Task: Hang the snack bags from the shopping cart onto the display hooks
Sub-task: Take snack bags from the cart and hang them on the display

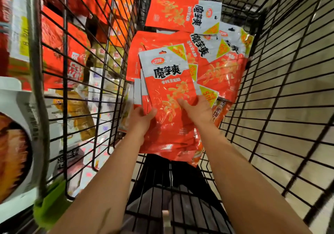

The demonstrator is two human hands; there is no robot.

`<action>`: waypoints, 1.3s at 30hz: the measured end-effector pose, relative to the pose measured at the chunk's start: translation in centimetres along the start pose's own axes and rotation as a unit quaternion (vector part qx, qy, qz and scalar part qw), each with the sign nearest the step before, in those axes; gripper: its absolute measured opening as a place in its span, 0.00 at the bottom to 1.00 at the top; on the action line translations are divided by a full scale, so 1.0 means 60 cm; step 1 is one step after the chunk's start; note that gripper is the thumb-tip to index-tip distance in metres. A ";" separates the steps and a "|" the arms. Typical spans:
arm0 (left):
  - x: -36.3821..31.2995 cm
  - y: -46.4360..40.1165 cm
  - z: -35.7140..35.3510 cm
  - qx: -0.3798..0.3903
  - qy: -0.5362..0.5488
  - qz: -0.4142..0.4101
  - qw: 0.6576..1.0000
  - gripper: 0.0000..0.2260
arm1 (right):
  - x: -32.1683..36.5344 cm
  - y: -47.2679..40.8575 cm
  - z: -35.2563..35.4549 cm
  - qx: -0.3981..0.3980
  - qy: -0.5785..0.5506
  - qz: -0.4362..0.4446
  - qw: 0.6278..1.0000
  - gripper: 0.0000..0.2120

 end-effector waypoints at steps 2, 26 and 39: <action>0.009 -0.002 0.000 -0.006 0.013 0.013 1.000 0.20 | -0.010 0.017 -0.001 -0.013 -0.041 -0.014 0.999 0.31; 0.022 -0.015 -0.011 0.059 -0.004 -0.001 0.998 0.35 | -0.030 0.065 -0.038 -0.068 -0.057 -0.006 0.996 0.32; 0.017 0.007 -0.009 0.101 -0.123 -0.081 0.984 0.43 | -0.048 0.134 -0.061 -0.018 -0.117 0.028 0.993 0.42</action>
Point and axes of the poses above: each hand's wrist, its own y-axis away from the middle knuckle, its own z-axis out of the back of the hand, x = y × z, the point moved 8 cm from there along -y, towards the middle knuckle, and after that the axes turned 15 degrees about y, right-handed, at the moved point
